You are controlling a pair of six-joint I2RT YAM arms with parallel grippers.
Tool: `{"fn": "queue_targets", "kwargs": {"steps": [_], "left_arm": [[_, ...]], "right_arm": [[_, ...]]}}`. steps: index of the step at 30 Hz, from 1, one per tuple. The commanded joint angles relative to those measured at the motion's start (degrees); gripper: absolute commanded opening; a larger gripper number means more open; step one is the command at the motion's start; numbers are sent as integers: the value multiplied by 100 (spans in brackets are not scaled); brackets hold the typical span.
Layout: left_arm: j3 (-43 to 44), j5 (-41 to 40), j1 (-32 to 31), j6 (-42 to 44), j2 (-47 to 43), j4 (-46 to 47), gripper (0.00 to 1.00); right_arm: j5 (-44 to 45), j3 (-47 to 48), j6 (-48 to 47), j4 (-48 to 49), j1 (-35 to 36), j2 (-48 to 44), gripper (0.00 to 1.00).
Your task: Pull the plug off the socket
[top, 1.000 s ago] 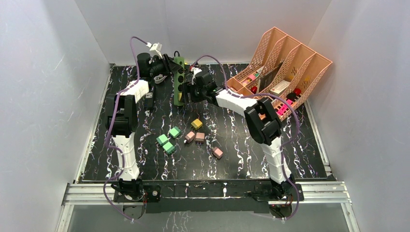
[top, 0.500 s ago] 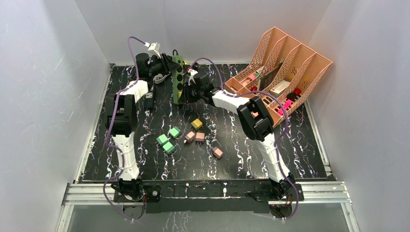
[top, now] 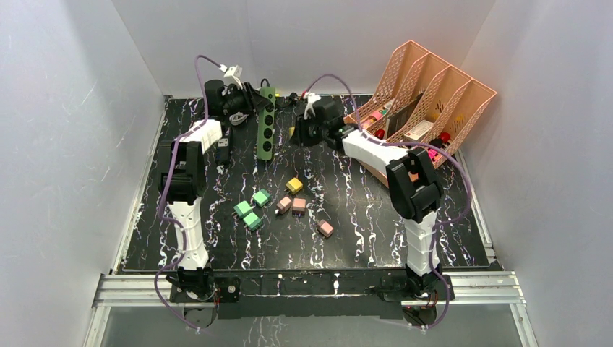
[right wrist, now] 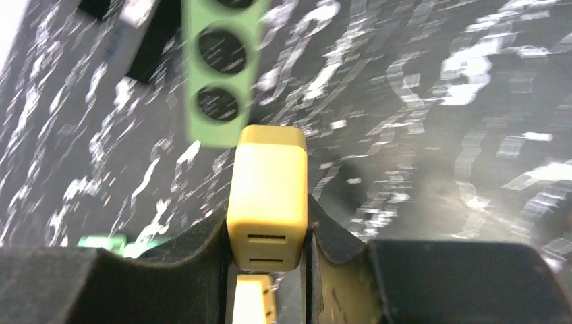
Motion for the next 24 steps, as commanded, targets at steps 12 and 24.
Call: {"fn": "queue_targets", "kwargs": {"steps": [12, 24], "left_arm": [[-21, 46, 1411, -727, -299, 355, 0], [1582, -675, 2418, 902, 475, -3130, 0]], "right_arm": [[-1595, -1185, 48, 17, -769, -1182, 0], [-1949, -2158, 361, 266, -773, -1100, 0]]}}
